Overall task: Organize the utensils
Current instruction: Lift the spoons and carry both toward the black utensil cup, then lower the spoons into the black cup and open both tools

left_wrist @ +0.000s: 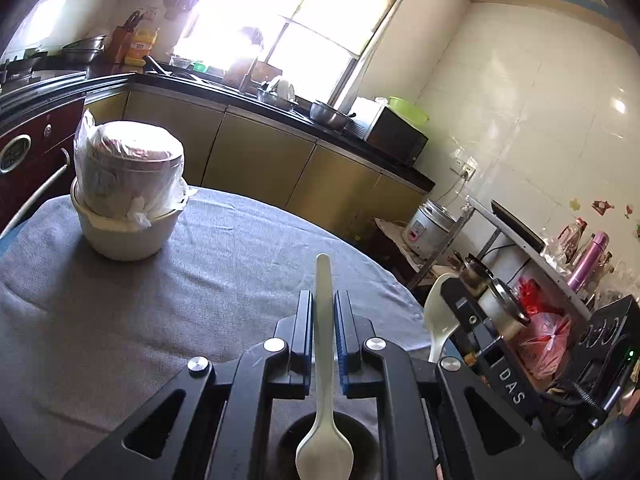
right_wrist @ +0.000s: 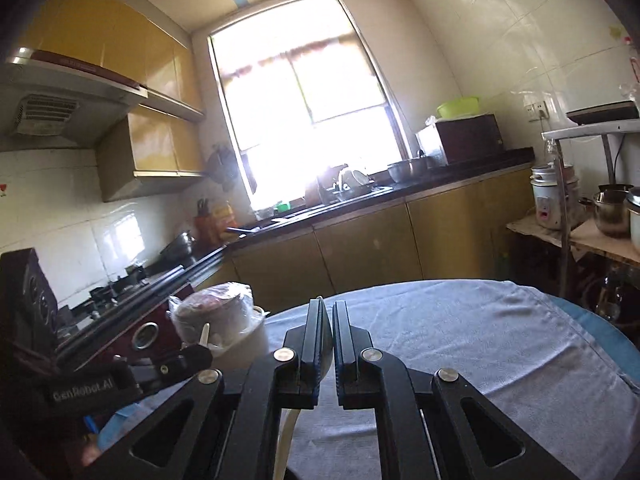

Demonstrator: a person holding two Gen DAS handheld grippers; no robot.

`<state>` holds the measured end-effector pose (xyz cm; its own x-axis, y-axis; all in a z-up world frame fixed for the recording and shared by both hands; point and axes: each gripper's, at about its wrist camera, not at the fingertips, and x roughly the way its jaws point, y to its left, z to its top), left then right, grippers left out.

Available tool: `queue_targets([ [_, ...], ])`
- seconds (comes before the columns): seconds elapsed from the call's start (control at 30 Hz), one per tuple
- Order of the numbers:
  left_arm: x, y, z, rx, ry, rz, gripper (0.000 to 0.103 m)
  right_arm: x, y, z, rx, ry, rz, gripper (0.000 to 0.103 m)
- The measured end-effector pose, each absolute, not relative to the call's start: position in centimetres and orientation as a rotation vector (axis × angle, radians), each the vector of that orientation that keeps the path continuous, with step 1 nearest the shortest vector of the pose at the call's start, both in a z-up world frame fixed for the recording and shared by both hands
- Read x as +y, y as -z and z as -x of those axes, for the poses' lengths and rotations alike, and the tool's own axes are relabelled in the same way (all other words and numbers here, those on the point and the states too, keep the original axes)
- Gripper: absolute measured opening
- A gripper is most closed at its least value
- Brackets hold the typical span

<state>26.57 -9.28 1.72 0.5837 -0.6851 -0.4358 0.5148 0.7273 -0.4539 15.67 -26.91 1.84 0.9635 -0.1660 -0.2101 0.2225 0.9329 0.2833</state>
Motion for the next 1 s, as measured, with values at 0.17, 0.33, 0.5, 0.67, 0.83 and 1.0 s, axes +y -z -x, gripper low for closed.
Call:
queue_targets([
  [0.17, -9.4, -0.2, -27.1, 0.627, 0.713, 0.295, 0.011, -26.7, -0.6, -17.1, 0.187, 0.219, -0.270, 0.006],
  [0.33, -9.4, 1.1, -26.7, 0.609, 0.720, 0.300, 0.011, -25.1, 0.5, -17.4, 0.195, 0.208, -0.200, 0.006],
  [0.5, -9.8, 1.5, -25.5, 0.587, 0.731, 0.251, 0.011, -23.5, 1.6, -17.6, 0.219, 0.174, -0.143, 0.006],
  [0.67, -8.8, 1.6, -24.5, 0.579, 0.738, 0.256, 0.011, -22.9, 1.7, -15.6, 0.219, 0.128, -0.143, 0.006],
  [0.83, -8.1, 1.0, -22.8, 0.558, 0.743, 0.230, 0.011, -22.2, 1.5, -13.6, 0.233, 0.094, -0.107, 0.006],
  [1.0, -7.2, 0.4, -21.1, 0.553, 0.741, 0.196, 0.011, -22.4, 1.6, -12.0, 0.280, 0.064, -0.102, 0.007],
])
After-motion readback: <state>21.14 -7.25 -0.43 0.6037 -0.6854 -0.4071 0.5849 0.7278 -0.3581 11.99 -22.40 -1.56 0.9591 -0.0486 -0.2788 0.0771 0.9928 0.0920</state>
